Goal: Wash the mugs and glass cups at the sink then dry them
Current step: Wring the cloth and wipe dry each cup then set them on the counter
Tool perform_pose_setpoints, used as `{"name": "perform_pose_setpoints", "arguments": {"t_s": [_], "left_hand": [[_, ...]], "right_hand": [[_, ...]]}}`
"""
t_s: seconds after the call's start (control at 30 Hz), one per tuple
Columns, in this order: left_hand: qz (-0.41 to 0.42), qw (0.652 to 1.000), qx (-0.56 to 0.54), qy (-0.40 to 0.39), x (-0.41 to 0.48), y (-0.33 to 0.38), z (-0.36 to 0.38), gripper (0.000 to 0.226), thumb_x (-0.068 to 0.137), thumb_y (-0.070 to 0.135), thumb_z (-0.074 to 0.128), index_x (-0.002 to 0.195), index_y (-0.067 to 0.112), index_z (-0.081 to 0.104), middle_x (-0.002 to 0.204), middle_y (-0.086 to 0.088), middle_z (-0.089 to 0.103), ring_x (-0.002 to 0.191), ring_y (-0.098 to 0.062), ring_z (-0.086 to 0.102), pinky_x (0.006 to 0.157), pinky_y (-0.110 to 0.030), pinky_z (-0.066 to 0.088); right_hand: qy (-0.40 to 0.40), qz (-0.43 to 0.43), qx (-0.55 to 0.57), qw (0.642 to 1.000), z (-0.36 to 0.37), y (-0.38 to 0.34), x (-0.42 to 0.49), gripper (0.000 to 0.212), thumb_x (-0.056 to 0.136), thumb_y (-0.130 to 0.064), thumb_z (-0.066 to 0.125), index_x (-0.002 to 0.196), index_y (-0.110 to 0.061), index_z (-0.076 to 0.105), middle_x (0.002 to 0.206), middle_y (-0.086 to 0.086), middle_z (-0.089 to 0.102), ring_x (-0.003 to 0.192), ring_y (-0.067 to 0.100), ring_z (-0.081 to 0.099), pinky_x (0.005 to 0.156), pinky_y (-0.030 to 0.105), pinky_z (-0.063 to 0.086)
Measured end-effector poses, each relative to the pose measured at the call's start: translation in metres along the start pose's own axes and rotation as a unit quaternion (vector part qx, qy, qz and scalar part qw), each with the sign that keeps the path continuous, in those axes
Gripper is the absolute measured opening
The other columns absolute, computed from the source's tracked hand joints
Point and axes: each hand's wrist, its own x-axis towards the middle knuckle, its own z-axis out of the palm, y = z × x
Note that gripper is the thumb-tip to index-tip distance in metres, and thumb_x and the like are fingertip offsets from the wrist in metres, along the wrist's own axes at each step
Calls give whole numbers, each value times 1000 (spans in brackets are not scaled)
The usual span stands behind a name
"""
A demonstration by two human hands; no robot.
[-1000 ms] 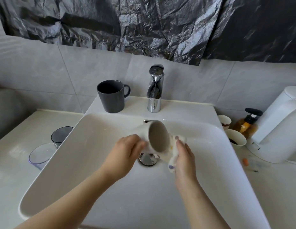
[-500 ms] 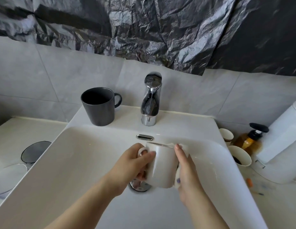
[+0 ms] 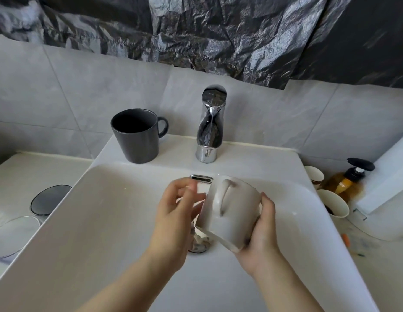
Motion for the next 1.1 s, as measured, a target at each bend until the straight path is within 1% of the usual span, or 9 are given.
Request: {"name": "perform_pose_setpoints", "arguments": {"t_s": [0.13,0.23,0.4,0.5,0.6,0.73,0.93,1.03,1.1], "left_hand": [[-91,993,65,-24,0,-11,-2,38,79,44,69,113,36,54,114,-3,63,91,-17,65,70,-27,47],[-185,971,39,-144,5,-7,-11,75,65,52,73,133,41,44,108,2,68,80,-14,69,65,-27,51],[-235,923,78,-296,15,5,-23,81,43,47,85,119,36,58,111,3,71,95,-16,68,78,-37,55],[-274,921,-7,-276,18,3,-28,87,29,48,92,108,22,68,98,-6,73,82,-19,70,66,-32,57],[-255,949,-19,-186,20,1,-27,94,39,36,87,126,19,54,116,-13,67,98,-29,67,73,-40,57],[-175,977,70,-97,13,1,-16,89,37,42,83,117,28,48,113,-3,65,100,-21,66,73,-38,56],[-148,981,43,-122,9,7,-17,52,63,42,77,109,39,52,88,5,71,74,-10,68,62,-26,52],[-127,983,53,-121,8,9,-18,52,64,35,79,108,43,52,85,13,72,72,-7,69,55,-23,52],[-128,986,56,-87,5,9,-15,55,60,33,84,103,42,53,84,8,71,67,-9,69,52,-26,52]], "right_hand": [[-2,1,-13,1000,7,6,-2,60,90,-62,31,102,-16,69,99,11,73,91,27,65,75,34,46],[28,-17,-54,998,9,5,-3,57,93,-61,27,98,-21,68,97,7,73,89,22,66,78,34,50],[54,-48,-117,991,7,-1,-4,50,95,-51,37,91,-13,70,91,10,72,87,29,66,84,40,51],[49,-69,-41,996,11,-6,-8,42,94,-46,42,92,-14,69,95,-3,71,85,19,67,84,35,49],[-49,-150,37,987,13,-15,-20,50,92,-56,26,105,-29,66,109,-5,71,92,8,67,83,28,47],[-154,-195,-60,967,14,-8,-31,58,80,-69,28,97,-37,73,117,-20,66,113,-1,58,82,23,42],[-46,-302,-166,938,8,0,-16,27,94,-18,51,96,-40,65,96,-30,68,92,-17,59,66,4,45],[-37,-326,-240,914,6,4,-14,34,94,-11,52,102,-44,57,103,-28,61,92,-17,58,65,3,45],[7,-371,-368,853,5,9,-11,29,96,-18,49,115,-39,55,105,-26,56,92,-10,57,69,5,45]]}}
